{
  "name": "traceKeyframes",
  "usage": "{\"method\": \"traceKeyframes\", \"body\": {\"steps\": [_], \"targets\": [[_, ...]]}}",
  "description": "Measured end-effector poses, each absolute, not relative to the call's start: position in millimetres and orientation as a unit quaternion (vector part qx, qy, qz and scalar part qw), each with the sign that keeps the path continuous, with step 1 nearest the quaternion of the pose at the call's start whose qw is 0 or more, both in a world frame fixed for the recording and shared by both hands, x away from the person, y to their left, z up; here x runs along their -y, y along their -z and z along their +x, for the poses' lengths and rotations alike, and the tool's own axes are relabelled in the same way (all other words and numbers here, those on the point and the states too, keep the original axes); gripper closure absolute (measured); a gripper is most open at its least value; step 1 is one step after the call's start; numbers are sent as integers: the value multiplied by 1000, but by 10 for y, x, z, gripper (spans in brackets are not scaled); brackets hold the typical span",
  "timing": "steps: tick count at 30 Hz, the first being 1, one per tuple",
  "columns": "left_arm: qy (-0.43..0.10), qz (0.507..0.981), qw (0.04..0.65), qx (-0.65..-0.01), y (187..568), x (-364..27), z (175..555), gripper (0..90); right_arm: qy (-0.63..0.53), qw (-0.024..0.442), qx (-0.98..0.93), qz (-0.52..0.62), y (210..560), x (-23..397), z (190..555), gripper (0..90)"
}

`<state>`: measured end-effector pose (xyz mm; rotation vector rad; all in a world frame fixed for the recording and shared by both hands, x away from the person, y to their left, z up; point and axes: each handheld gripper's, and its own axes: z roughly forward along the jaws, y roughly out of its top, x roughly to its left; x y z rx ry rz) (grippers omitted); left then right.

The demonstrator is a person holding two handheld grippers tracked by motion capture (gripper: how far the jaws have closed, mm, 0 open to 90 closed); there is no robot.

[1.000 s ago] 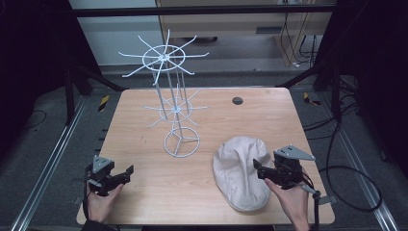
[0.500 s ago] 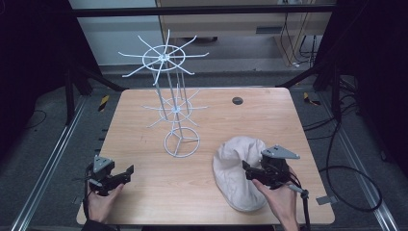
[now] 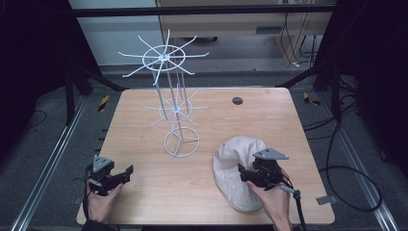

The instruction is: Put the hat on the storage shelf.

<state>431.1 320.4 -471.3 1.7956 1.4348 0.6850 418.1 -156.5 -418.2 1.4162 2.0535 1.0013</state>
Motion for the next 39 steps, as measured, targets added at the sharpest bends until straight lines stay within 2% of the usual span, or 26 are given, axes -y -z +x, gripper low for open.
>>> {"method": "traceKeyframes", "body": {"steps": [17,39], "targets": [[-265,701,360,-556,4720,-3205,4317,232,-338,214,-750,527,4343,1462,4232,503],[-261,706,355,-555,4731,-3197,4326,236,-317,177,-757,543,4461,1491,4303,798]]}}
